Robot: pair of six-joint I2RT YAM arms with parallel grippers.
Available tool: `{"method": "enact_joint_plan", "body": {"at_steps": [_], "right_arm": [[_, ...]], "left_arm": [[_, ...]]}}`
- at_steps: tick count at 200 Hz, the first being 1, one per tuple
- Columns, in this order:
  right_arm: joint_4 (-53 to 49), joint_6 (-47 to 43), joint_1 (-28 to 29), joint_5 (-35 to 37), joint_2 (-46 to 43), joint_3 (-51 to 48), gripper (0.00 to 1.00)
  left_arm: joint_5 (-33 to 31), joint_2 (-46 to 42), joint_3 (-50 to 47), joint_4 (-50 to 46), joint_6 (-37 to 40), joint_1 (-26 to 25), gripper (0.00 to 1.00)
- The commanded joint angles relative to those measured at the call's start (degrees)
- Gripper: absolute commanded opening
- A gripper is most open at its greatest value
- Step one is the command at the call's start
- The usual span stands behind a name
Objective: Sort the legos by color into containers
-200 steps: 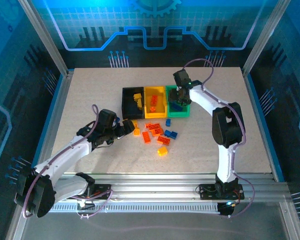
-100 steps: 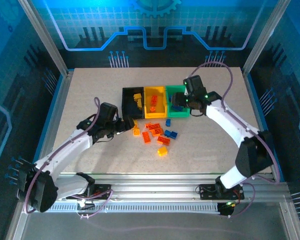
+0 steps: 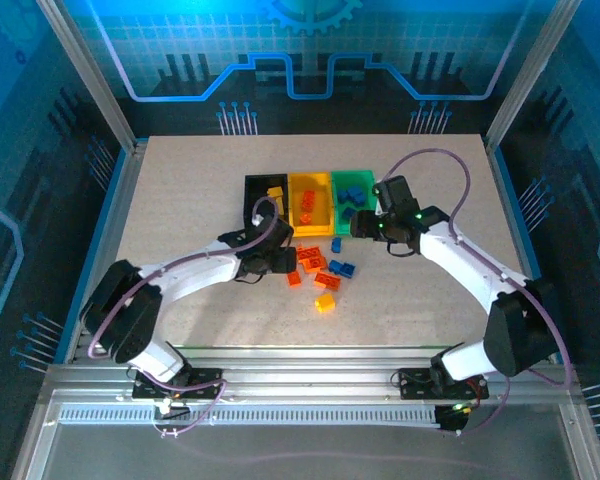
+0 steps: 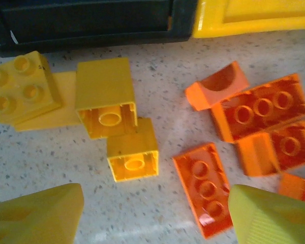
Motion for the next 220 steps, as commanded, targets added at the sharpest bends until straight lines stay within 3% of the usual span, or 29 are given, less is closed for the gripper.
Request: {"method": "enact_joint_plan", "body": {"at_steps": [1,24,50,92,158,191,220], "right_arm": [[0.96,0.52,-1.13,-0.88,-1.95,-1.07,0.67],[0.96,-0.06,-2.12,-1.03,-2.15,-1.64,0.67],[1.13,-0.16,-3.2,-1.46,-2.83,-2.29,0.67],[1.22,-0.38,-4.02,-2.25,-3.47,-2.4,0.67],[0.35,-0.6,-4.83,-1.93,-4.2,-2.32,0.67],[0.08,-0.6,-5.02,-2.17,-4.13,-1.92,0.67],[0.19,-0.34,-5.01,-2.3,-3.72,-1.88,0.66]], "left_arm": [[-7.07,1.89,-1.36,5.18,3.22,-0.18,0.76],[-9.45,2.67,-4.39,11.26,4.61,-0.65,0.76],[-7.11,2.22,-8.33,19.55,4.05,-0.66,0.76],[-5.75,5.34,-9.18,21.62,3.14,-0.69,0.72],[-4.42,6.68,-12.36,21.84,0.6,-0.76,0.52],[-2.94,2.43,-15.35,20.54,-1.58,-1.02,0.35],[-0.15,-4.3,-17.35,16.24,-4.71,-1.6,0.28]]}}
